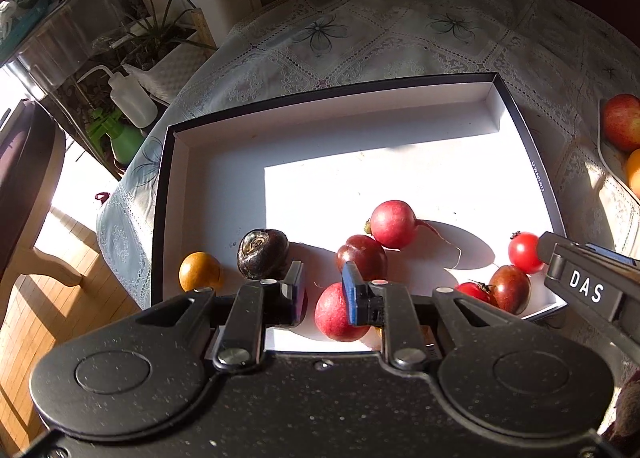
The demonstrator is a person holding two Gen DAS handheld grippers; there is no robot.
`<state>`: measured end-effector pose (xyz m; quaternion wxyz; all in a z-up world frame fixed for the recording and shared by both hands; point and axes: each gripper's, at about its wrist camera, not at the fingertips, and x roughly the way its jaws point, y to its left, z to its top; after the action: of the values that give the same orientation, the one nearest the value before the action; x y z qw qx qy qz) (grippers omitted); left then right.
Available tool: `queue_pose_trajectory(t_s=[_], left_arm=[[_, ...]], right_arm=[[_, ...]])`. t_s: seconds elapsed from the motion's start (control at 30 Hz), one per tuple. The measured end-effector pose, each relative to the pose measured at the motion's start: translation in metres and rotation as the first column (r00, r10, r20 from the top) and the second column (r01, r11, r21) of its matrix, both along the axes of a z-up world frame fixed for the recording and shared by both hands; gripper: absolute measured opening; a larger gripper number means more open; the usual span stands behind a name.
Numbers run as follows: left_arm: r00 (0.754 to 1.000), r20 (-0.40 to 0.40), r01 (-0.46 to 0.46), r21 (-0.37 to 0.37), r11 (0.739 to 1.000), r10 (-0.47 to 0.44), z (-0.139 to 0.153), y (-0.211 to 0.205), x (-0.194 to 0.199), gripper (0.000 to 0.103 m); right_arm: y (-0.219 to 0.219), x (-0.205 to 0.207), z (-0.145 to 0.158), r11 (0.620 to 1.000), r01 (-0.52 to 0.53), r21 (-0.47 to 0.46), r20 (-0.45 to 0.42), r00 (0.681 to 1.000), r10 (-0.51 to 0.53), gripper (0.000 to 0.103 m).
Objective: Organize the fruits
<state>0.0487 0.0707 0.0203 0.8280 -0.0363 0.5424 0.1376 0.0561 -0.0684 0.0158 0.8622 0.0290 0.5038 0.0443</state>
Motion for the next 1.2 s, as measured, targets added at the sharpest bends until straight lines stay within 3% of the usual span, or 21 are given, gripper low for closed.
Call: queue_pose_trajectory(t_s=[0.43,1.0,1.2], left_arm=[[1.0,-0.016,-0.018,-0.013,1.0,0.017,-0.001,-0.003,-0.014,0.03],[0.999,-0.035,-0.031,-0.051,0.998,0.03,-0.009,0.014,-0.065,0.031],[0.999,-0.022,-0.037,-0.051,0.998,0.036,-0.005,0.017,-0.066,0.031]], right_arm=[[-0.014,-0.019,0.009,1.0,-0.005,0.001,0.006,1.0,0.005,0.038],[0.006,-0.049,0.014,0.999,-0.038,-0.007,0.01,0.999,0.038,0.038],[0.012,-0.054,0.015,0.999,-0.047,-0.012,0.018,0.999,0.047,0.038]])
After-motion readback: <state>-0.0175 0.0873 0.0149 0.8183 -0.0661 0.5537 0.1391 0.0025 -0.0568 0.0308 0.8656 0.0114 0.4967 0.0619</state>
